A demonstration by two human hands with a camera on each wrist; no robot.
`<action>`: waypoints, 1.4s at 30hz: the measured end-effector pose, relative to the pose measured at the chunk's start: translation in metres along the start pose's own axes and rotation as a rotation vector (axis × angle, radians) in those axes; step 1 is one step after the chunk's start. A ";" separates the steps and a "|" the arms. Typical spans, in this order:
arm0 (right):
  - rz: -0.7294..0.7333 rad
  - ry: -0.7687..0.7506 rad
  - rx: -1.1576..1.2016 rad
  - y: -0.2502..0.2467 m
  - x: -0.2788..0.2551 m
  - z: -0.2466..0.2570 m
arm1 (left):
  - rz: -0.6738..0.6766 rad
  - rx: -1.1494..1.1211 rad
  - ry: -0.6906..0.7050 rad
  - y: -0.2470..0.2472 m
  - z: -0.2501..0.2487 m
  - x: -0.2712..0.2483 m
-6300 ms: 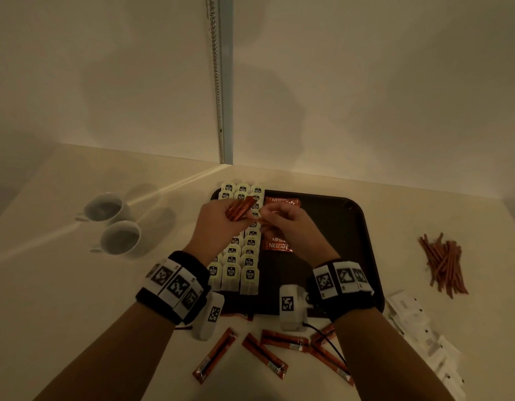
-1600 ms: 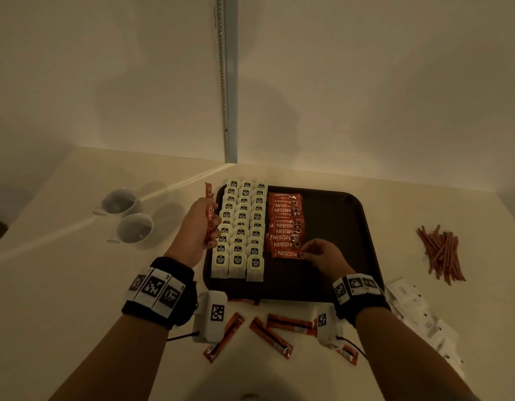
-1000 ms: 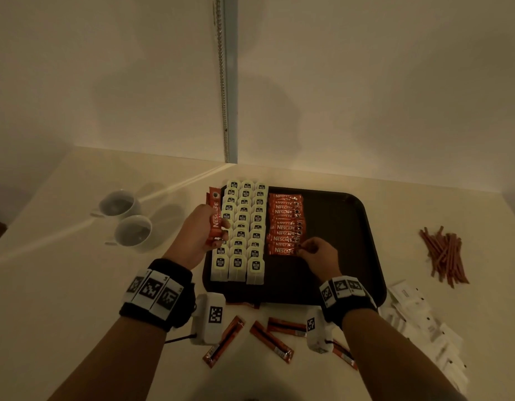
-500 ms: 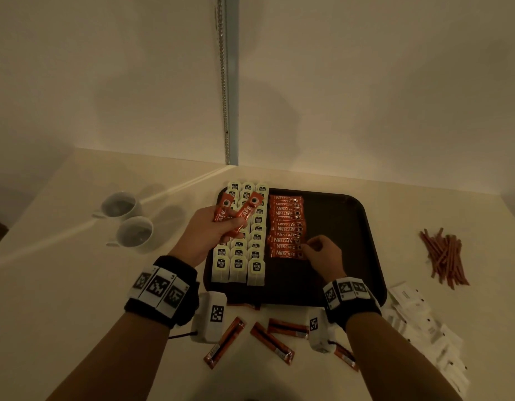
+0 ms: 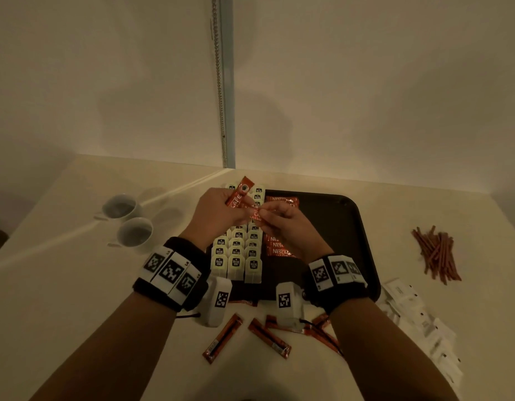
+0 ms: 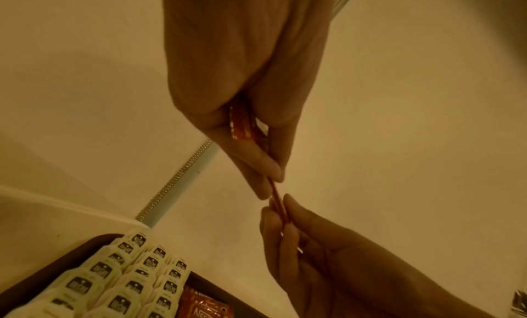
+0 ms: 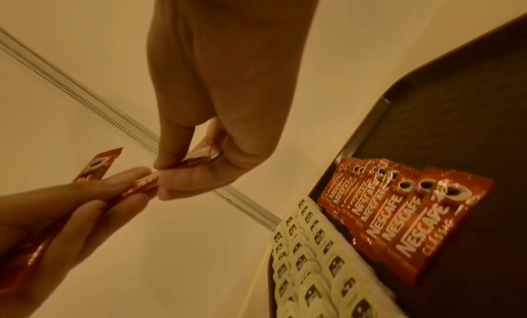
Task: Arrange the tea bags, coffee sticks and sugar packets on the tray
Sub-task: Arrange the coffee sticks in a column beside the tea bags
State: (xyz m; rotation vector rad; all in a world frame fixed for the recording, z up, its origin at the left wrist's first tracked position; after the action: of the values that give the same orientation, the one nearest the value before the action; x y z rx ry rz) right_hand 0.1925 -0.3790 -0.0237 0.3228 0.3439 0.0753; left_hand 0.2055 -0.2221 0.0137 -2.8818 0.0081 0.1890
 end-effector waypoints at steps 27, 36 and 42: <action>-0.144 -0.193 -0.616 -0.040 -0.005 0.020 | -0.081 -0.314 -0.179 -0.009 0.028 -0.017; -0.306 0.069 -0.946 -0.111 0.002 -0.054 | -0.087 -0.216 -0.282 -0.024 0.038 -0.019; -0.407 0.114 -0.940 -0.120 0.001 -0.080 | -0.031 -0.205 -0.318 -0.025 0.048 -0.015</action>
State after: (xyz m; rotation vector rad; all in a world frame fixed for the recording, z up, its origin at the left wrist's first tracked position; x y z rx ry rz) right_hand 0.1687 -0.4686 -0.1338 -0.6852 0.4440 -0.1466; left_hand 0.1846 -0.1855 -0.0240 -3.0153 -0.1205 0.6760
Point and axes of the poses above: each hand's wrist, its own x-axis towards the middle knuckle, its own y-axis out of the palm, z = x × y, the point moved 4 cm from there along x, towards the middle knuckle, and after that the axes turned 6 degrees about -z, right-handed, at the moved point
